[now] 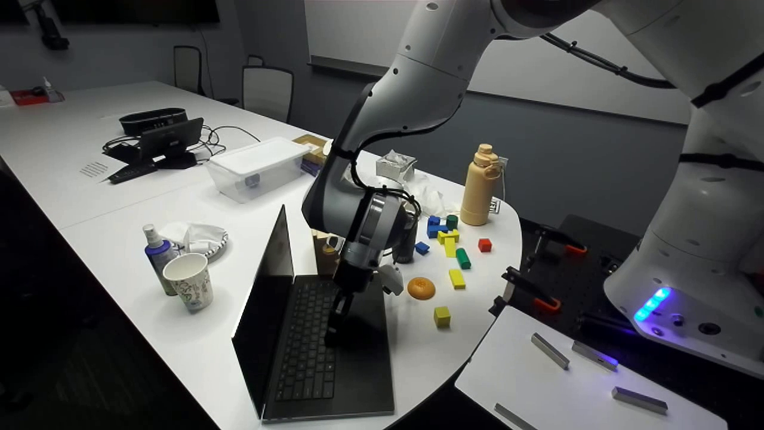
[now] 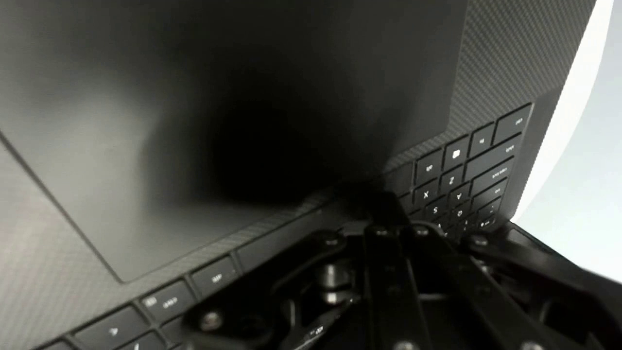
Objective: Open the laptop and click on the space bar
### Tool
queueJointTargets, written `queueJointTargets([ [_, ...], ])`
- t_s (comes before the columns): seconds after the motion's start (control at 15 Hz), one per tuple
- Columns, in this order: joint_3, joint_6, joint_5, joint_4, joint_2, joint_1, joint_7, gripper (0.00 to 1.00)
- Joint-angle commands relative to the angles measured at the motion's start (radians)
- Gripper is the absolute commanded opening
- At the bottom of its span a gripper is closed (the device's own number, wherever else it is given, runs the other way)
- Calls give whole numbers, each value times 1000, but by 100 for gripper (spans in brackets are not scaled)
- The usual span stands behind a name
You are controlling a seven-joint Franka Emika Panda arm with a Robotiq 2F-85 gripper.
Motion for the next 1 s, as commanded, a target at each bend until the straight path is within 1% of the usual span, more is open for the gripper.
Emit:
queueJointTargets([
  [0.0,-3,33,2,33,30,19,-15,0],
  [0.27,-9,32,-1,10,-8,11,-7,0],
  [0.47,-11,42,5,-24,-66,0,-8,0],
  [0.73,-18,63,22,-80,-185,-14,-8,0],
  [0.87,-31,61,-1,-115,-249,-13,32,0],
  [0.93,-39,65,-10,-138,-286,-10,51,26],
])
